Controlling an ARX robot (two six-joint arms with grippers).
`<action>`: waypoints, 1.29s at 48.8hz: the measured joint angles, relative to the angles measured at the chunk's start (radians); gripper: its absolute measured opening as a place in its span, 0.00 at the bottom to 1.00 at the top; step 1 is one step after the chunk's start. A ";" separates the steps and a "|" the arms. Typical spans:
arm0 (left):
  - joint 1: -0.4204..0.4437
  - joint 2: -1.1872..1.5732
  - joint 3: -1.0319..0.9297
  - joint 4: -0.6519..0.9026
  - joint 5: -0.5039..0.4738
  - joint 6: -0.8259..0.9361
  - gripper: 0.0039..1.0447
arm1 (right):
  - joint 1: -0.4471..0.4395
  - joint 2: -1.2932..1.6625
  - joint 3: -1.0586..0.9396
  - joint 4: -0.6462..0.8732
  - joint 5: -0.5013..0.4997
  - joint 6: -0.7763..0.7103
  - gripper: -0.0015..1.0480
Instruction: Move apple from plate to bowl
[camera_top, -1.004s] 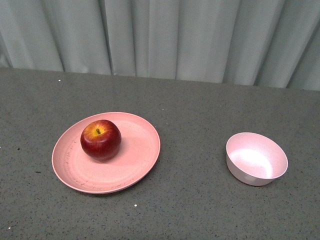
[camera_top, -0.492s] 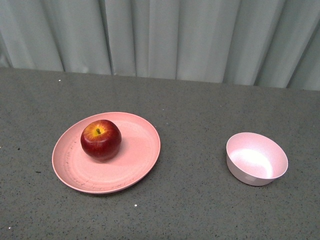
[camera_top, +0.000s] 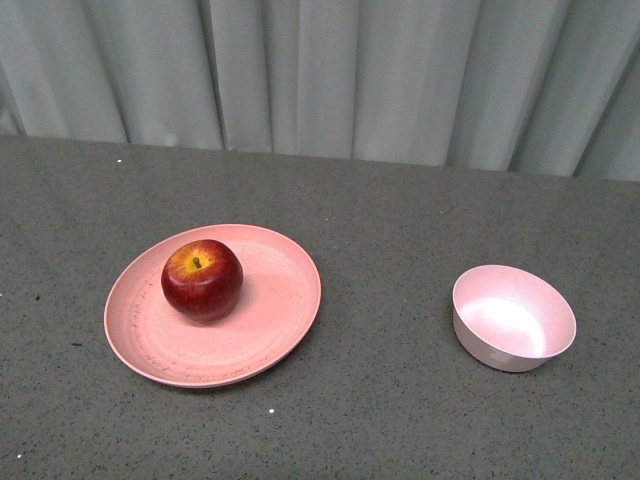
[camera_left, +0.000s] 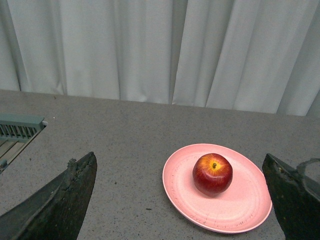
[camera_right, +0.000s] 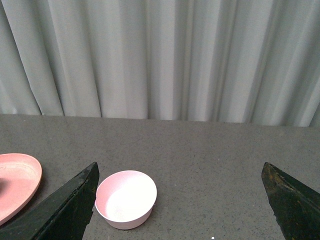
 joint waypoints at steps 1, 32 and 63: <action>0.000 0.000 0.000 0.000 0.000 0.000 0.94 | 0.000 0.000 0.000 0.000 0.000 0.000 0.91; 0.000 0.000 0.000 0.000 0.000 0.000 0.94 | -0.007 0.354 0.054 0.011 -0.038 -0.047 0.91; 0.000 0.000 0.000 0.000 0.000 0.000 0.94 | 0.141 1.782 0.624 0.372 -0.095 -0.330 0.91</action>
